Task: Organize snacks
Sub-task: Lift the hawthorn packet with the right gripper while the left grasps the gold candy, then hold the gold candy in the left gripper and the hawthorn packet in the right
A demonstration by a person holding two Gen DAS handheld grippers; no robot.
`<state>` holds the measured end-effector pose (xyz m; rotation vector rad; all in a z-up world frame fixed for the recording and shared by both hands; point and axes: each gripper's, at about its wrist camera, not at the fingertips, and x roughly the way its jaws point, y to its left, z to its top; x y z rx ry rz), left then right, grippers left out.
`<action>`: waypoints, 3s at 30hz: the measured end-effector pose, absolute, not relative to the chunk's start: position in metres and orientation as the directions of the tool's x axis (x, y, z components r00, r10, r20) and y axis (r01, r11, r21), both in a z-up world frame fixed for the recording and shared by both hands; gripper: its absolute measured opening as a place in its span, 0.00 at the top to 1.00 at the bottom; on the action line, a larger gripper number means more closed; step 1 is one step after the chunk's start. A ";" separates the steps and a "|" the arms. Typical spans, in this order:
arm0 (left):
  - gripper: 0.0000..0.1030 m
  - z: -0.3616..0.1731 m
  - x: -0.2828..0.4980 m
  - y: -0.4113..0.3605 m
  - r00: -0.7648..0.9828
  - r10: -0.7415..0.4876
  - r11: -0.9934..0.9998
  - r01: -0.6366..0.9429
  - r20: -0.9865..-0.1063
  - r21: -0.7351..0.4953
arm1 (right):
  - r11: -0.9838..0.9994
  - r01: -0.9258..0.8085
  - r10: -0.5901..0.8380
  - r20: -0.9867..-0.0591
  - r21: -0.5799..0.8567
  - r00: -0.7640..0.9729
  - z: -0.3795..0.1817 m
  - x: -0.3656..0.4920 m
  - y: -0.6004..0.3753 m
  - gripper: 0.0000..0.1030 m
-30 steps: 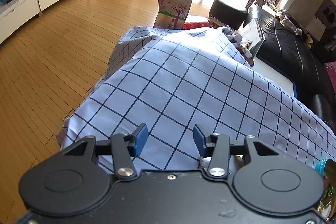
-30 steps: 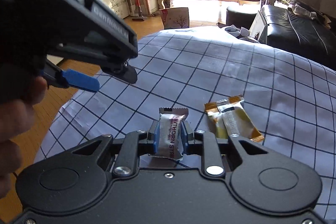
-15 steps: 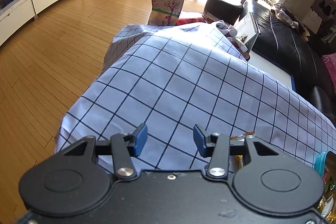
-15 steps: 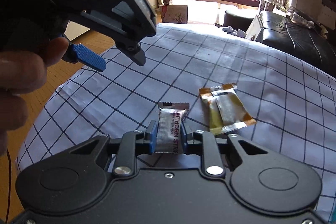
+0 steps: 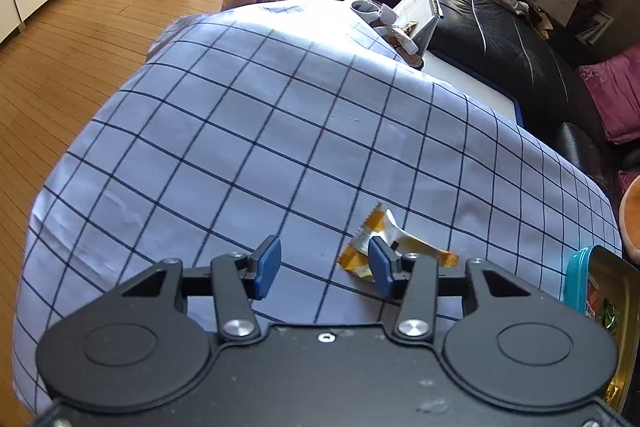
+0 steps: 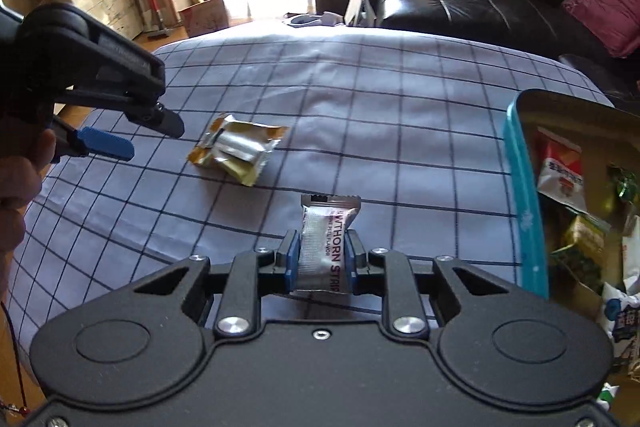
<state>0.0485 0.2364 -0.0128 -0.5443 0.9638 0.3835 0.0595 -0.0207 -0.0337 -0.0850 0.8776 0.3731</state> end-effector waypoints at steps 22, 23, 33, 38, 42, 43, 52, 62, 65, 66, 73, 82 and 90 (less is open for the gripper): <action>0.50 -0.026 0.099 0.190 0.484 0.163 0.767 -0.610 -0.860 -0.199 | 0.927 -0.321 0.362 -0.690 0.195 0.627 -0.046 0.056 -0.048 0.69; 0.50 -0.028 0.101 0.187 0.473 0.173 0.780 -0.601 -0.864 -0.174 | 0.927 -0.321 0.362 -0.691 0.195 0.625 -0.046 0.056 -0.048 0.69; 0.49 -0.027 0.081 0.169 0.458 0.165 0.866 -0.491 -0.873 -0.093 | 0.920 -0.301 0.388 -0.699 0.252 0.600 -0.043 0.062 -0.059 0.69; 0.49 -0.025 0.067 0.176 0.463 0.145 0.867 -0.486 -0.874 -0.113 | 0.917 -0.272 0.399 -0.710 0.292 0.581 -0.043 0.069 -0.063 0.69; 0.49 -0.032 0.065 0.181 0.439 0.140 0.853 -0.509 -0.888 -0.117 | 0.920 -0.246 0.391 -0.722 0.305 0.570 -0.043 0.072 -0.062 0.69; 0.49 -0.033 0.065 0.181 0.439 0.141 0.855 -0.506 -0.888 -0.114 | 0.921 -0.240 0.389 -0.725 0.305 0.569 -0.043 0.073 -0.061 0.69; 0.39 -0.039 0.070 0.154 0.445 0.241 0.881 -0.474 -0.863 0.002 | 0.933 -0.231 0.360 -0.731 0.276 0.580 -0.043 0.074 -0.054 0.69; 0.32 -0.041 0.065 0.153 0.481 0.238 0.872 -0.489 -0.844 -0.032 | 0.941 -0.227 0.337 -0.733 0.251 0.591 -0.043 0.071 -0.045 0.69; 0.32 -0.042 0.064 0.151 0.487 0.244 0.871 -0.491 -0.839 -0.031 | 0.943 -0.222 0.333 -0.734 0.249 0.592 -0.043 0.071 -0.043 0.69; 0.29 -0.042 0.064 0.152 0.491 0.235 0.872 -0.489 -0.839 -0.042 | 0.943 -0.221 0.332 -0.732 0.248 0.594 -0.043 0.071 -0.043 0.69; 0.24 -0.043 0.063 0.154 0.499 0.204 0.884 -0.464 -0.842 -0.061 | 0.944 -0.216 0.329 -0.733 0.248 0.596 -0.043 0.071 -0.043 0.69; 0.23 -0.044 0.065 0.156 0.494 0.192 0.890 -0.452 -0.848 -0.062 | 0.941 -0.206 0.339 -0.733 0.269 0.590 -0.043 0.072 -0.046 0.68; 0.23 -0.045 0.068 0.155 0.488 0.192 0.894 -0.446 -0.851 -0.054 | 0.939 -0.208 0.345 -0.737 0.275 0.582 -0.043 0.075 -0.050 0.68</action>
